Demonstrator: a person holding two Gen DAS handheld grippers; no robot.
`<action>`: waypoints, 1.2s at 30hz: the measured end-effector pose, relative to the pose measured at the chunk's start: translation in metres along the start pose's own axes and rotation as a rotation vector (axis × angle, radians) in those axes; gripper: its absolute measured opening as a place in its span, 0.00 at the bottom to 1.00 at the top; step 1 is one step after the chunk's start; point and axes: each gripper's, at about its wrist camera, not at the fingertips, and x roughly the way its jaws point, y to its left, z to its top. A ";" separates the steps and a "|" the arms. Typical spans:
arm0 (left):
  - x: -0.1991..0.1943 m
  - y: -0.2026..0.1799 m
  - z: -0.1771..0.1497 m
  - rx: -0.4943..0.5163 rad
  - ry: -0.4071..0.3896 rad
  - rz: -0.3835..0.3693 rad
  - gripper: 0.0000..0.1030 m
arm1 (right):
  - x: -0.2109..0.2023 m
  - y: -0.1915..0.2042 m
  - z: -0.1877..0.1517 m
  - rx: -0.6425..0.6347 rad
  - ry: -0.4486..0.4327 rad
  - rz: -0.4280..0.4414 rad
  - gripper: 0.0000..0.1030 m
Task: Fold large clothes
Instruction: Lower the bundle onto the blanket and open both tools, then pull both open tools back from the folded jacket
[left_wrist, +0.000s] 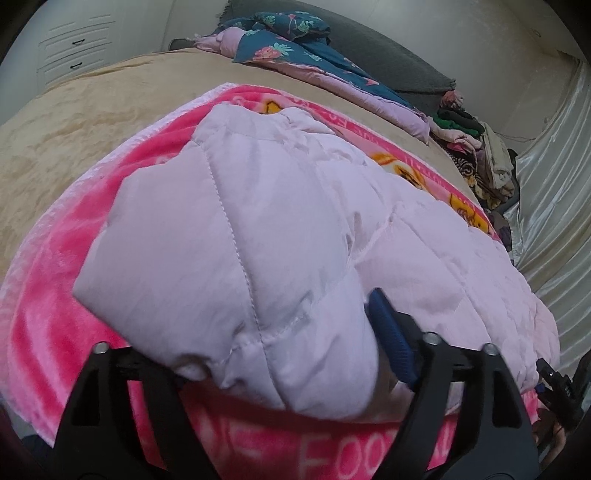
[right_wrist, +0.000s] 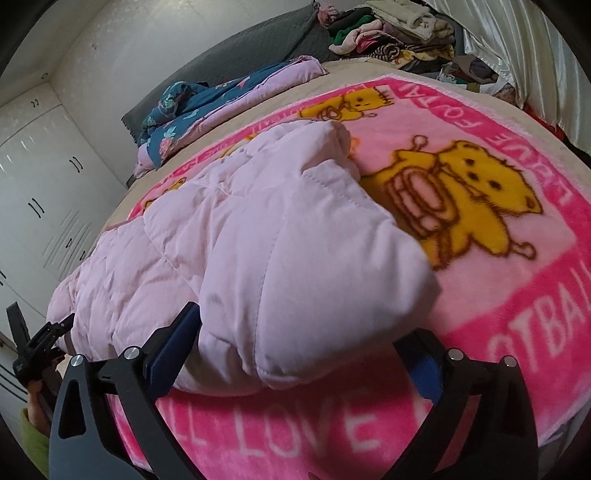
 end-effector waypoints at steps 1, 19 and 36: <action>-0.002 0.000 -0.001 -0.001 0.000 0.000 0.73 | -0.003 0.000 0.000 0.000 -0.003 -0.005 0.96; -0.043 0.018 -0.006 0.019 -0.021 0.059 0.91 | -0.049 -0.008 -0.010 -0.007 -0.069 -0.080 0.96; -0.113 0.004 -0.013 0.057 -0.135 0.046 0.91 | -0.113 0.055 -0.020 -0.211 -0.217 -0.103 0.96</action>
